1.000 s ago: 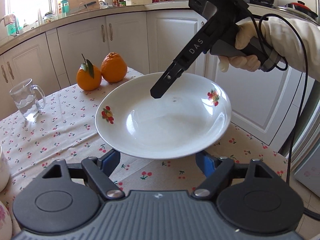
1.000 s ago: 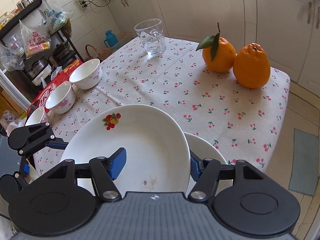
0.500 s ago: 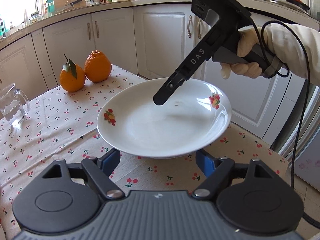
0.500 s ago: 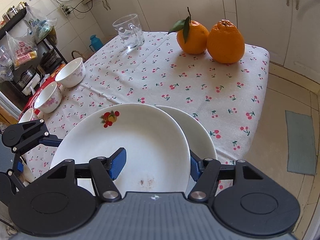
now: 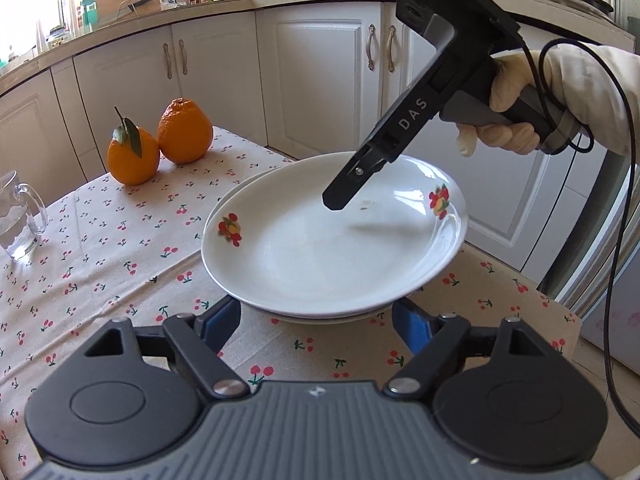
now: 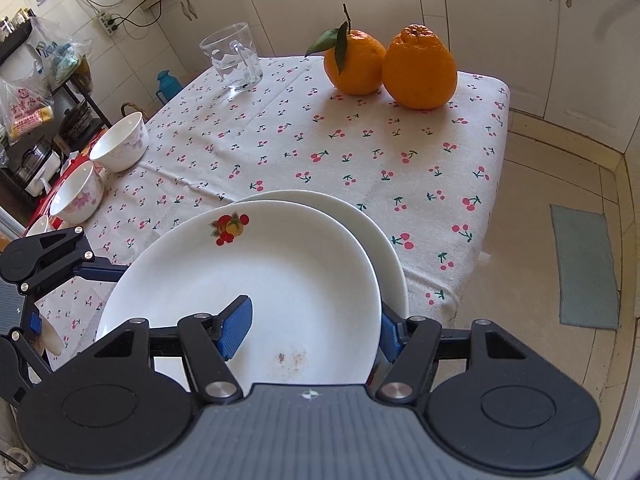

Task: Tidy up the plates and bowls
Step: 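Lower the held plate onto the plate stack with the right gripper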

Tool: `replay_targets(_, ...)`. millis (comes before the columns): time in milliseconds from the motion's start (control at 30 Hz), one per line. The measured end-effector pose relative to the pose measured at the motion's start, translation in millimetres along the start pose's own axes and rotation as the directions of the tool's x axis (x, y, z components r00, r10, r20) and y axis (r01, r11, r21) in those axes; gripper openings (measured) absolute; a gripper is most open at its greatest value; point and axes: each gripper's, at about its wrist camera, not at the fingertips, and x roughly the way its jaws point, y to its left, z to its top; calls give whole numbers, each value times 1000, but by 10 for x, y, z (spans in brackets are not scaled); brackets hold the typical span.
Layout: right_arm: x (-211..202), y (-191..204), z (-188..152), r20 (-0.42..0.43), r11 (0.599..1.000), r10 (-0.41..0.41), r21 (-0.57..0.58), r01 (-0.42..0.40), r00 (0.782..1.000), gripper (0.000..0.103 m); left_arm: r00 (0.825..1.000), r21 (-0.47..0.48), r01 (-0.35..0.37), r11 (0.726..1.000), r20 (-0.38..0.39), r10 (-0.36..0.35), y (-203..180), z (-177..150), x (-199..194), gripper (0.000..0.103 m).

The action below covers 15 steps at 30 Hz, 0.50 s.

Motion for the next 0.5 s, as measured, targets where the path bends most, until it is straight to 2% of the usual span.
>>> replay_targets(500, -214, 140, -142, 7, 998, -64, 2, 64, 998, 73, 1000, -16, 4, 1000, 8, -4, 11, -12, 4, 83)
